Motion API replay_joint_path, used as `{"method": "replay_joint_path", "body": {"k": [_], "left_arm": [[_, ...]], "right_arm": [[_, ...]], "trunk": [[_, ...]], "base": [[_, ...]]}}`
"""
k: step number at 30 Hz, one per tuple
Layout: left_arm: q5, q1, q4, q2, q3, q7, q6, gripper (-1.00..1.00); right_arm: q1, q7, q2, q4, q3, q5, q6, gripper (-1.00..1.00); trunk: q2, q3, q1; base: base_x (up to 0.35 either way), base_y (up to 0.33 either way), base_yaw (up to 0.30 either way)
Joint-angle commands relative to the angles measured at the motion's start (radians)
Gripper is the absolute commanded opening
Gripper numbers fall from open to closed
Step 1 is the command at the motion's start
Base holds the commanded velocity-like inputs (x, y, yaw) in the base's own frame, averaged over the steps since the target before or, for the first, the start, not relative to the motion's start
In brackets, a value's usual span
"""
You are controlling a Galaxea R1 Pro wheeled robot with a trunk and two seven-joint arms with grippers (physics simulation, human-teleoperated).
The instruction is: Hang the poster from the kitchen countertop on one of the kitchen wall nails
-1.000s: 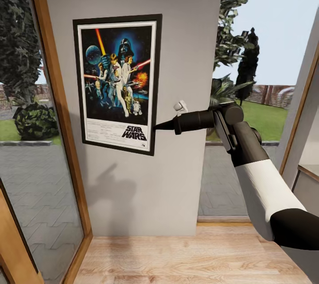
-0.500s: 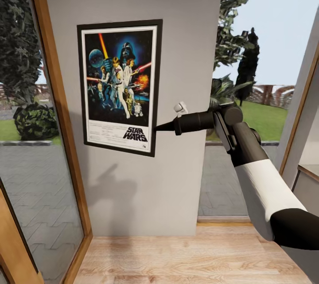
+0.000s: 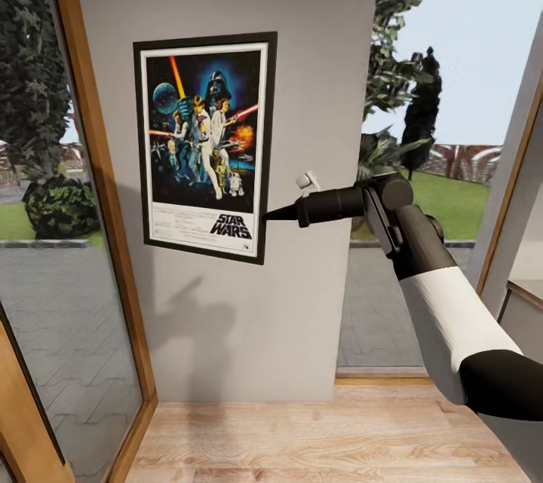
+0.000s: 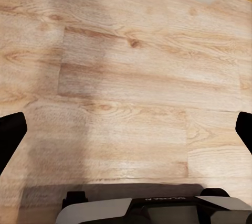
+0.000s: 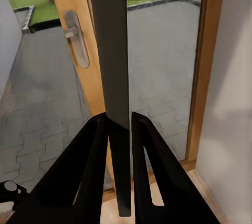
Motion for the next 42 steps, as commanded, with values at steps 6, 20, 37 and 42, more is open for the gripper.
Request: {"method": "replay_joint_path", "body": {"k": [6,20,37,42], "left_arm": [[0.003,0.0,-0.002,-0.001,0.004,-0.005,0.011,1.0],[0.003,0.0,-0.001,-0.001,0.004,-0.005,0.012,1.0],[0.003,0.0,-0.001,-0.001,0.004,-0.005,0.013,1.0],[0.003,0.0,-0.001,-0.001,0.004,-0.005,0.013,1.0]], "right_arm": [[-0.001,0.003,-0.001,-0.004,0.001,-0.002,0.01,-1.0],[-0.001,0.003,0.0,-0.008,0.001,-0.002,0.01,-1.0],[-0.001,0.004,0.0,-0.009,0.001,-0.002,0.01,-1.0],[-0.001,0.004,0.0,-0.009,0.001,-0.002,0.01,-1.0]], "trunk": [[-0.001,0.0,0.0],[-0.001,0.0,0.0],[-0.001,0.0,0.0],[-0.001,0.0,0.0]], "base": [[0.029,0.0,0.0],[0.289,0.0,0.0],[0.335,0.0,0.0],[0.298,0.0,0.0]]}}
